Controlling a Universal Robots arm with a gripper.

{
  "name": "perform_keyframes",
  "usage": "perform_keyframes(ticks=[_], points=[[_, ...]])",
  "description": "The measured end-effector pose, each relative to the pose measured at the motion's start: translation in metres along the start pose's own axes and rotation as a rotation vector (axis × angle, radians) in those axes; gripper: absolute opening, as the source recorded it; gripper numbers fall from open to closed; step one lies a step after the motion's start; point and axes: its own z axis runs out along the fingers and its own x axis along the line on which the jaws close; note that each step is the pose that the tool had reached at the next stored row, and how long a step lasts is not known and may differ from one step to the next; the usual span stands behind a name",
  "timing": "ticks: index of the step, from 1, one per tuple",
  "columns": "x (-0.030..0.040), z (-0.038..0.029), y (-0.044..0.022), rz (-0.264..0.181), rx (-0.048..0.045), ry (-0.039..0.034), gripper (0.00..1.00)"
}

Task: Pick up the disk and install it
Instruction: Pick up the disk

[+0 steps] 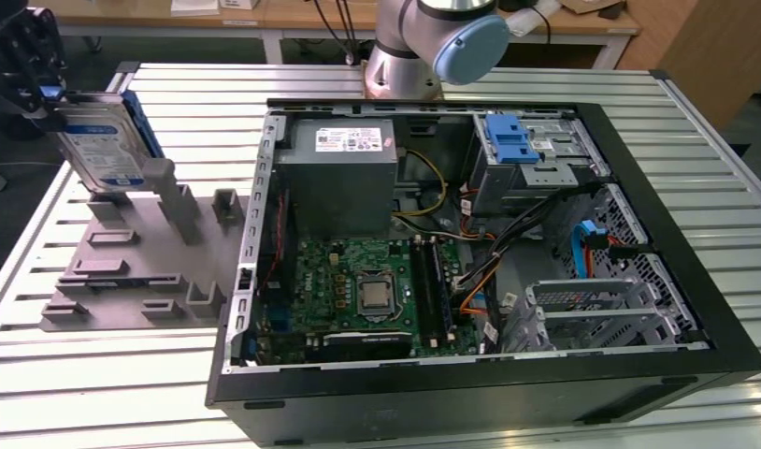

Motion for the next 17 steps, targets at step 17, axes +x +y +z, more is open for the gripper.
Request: perform_keyframes(ticks=[17], points=[[-0.0001,-0.0042,0.0001,0.000,-0.0003,0.0002,0.36]])
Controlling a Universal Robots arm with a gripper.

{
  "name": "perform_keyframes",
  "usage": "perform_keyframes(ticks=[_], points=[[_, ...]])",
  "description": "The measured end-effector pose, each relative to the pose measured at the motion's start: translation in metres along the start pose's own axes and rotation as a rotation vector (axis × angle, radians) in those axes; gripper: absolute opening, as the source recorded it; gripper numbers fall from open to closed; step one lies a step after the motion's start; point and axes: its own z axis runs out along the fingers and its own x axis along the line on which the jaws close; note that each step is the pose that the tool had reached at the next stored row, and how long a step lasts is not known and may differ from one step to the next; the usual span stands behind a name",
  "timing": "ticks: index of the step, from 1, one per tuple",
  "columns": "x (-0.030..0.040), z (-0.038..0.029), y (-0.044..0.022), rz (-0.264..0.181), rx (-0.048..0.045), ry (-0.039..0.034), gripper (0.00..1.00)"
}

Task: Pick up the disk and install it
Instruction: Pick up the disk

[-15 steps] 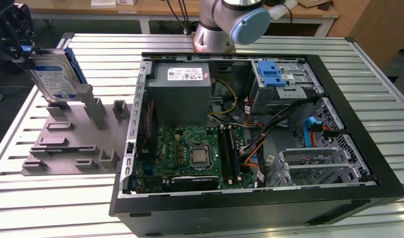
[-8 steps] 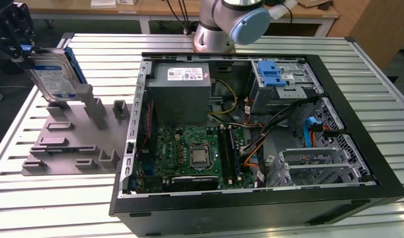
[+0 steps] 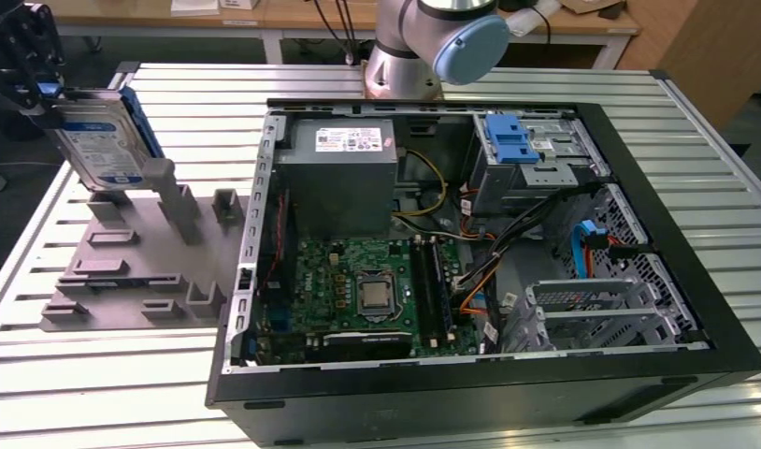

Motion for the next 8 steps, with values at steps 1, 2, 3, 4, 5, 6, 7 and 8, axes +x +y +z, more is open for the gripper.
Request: perform_keyframes(ticks=[1,2,3,4,5,6,7,8], points=[[0.0000,-0.0005,0.0000,0.000,0.0001,-0.0001,0.36],[0.0000,-0.0012,0.0000,0.000,0.0000,0.0000,0.36],[0.0000,-0.0019,0.0000,0.000,0.0000,-0.0001,0.36],[-0.0001,-0.0025,0.0000,0.000,0.0001,-0.0001,0.36],[-0.0001,-0.0029,0.0001,0.000,0.0002,-0.0001,0.36],[-0.0001,-0.0035,0.0001,0.000,0.0002,-0.0001,0.36],[-0.0001,-0.0043,0.0001,0.000,0.0000,0.0000,0.36],[-0.0001,-0.0048,0.0001,0.000,0.0001,-0.0001,0.36]])
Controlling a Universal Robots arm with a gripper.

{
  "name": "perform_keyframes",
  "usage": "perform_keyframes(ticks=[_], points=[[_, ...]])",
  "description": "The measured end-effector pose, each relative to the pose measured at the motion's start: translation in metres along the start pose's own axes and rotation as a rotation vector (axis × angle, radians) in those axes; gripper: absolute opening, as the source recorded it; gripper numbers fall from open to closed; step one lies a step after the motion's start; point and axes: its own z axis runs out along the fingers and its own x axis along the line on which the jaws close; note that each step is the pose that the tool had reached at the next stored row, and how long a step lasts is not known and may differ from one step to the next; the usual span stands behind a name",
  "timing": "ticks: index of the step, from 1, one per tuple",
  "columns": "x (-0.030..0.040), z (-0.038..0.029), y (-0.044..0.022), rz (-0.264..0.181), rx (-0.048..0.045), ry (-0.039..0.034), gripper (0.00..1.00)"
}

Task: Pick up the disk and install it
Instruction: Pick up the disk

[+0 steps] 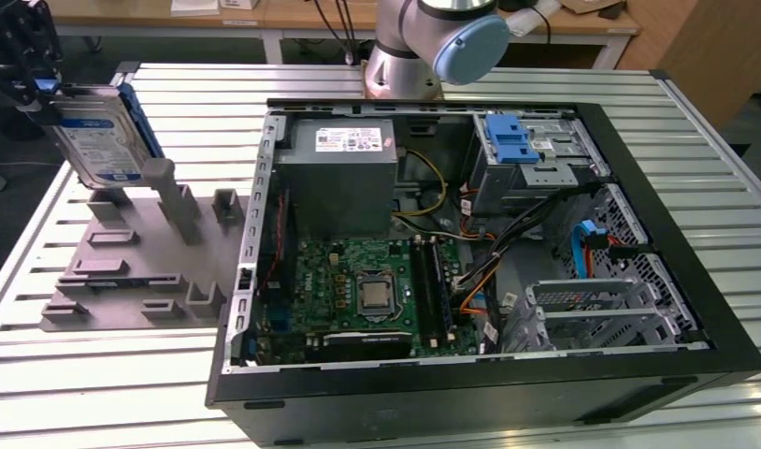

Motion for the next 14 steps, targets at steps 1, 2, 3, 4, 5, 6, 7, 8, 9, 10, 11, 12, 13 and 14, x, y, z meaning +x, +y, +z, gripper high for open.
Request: perform_keyframes(ticks=[1,2,3,4,5,6,7,8,9,10,11,12,13,14], points=[[0.0000,-0.0007,0.0000,0.000,0.0000,0.0000,0.36],[0.0000,-0.0013,0.0000,0.000,0.0000,0.0000,0.36],[0.0000,-0.0021,0.0000,0.000,-0.0001,0.0000,0.36],[-0.0001,-0.0029,0.0000,0.000,-0.0001,0.0000,0.36],[-0.0001,-0.0037,0.0001,0.000,0.0000,0.0000,0.36],[-0.0001,-0.0045,0.0001,0.000,0.0000,0.0000,0.36],[-0.0001,-0.0053,0.0001,0.000,-0.0001,0.0000,0.36],[-0.0001,-0.0061,0.0001,0.000,0.0000,0.0000,0.36],[-0.0002,-0.0069,0.0001,0.000,0.0000,0.0000,0.36],[-0.0002,-0.0076,0.0001,0.000,0.0000,0.0000,0.36],[-0.0002,-0.0083,0.0001,0.000,0.0000,0.0000,0.36],[-0.0002,-0.0090,0.0001,0.000,0.0000,0.0000,0.36],[-0.0002,-0.0098,0.0001,0.000,-0.0001,0.0000,0.36],[-0.0002,-0.0105,0.0001,0.000,-0.0001,0.0000,0.36]])
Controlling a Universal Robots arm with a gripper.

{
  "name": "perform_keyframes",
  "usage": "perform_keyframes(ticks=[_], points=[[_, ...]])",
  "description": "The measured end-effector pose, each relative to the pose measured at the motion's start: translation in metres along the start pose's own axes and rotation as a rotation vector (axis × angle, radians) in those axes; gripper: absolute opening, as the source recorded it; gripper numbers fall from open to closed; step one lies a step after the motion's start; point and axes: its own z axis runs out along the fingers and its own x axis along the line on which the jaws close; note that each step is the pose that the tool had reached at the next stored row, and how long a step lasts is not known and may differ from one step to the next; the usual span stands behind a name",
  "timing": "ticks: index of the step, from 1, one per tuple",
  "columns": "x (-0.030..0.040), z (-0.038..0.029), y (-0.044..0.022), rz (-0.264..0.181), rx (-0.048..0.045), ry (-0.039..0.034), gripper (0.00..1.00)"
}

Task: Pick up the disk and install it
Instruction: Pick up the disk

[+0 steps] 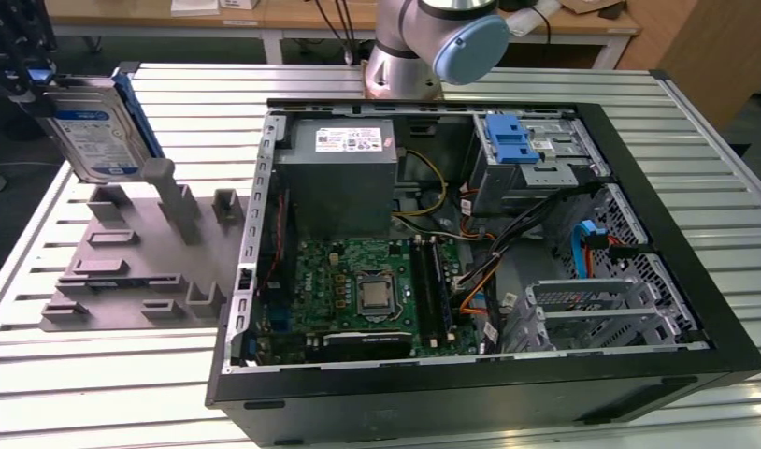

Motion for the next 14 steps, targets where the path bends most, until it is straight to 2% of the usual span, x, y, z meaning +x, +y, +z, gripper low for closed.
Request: perform_keyframes(ticks=[14], points=[[-0.0002,-0.0072,0.0001,0.000,0.0001,-0.0001,0.36]])
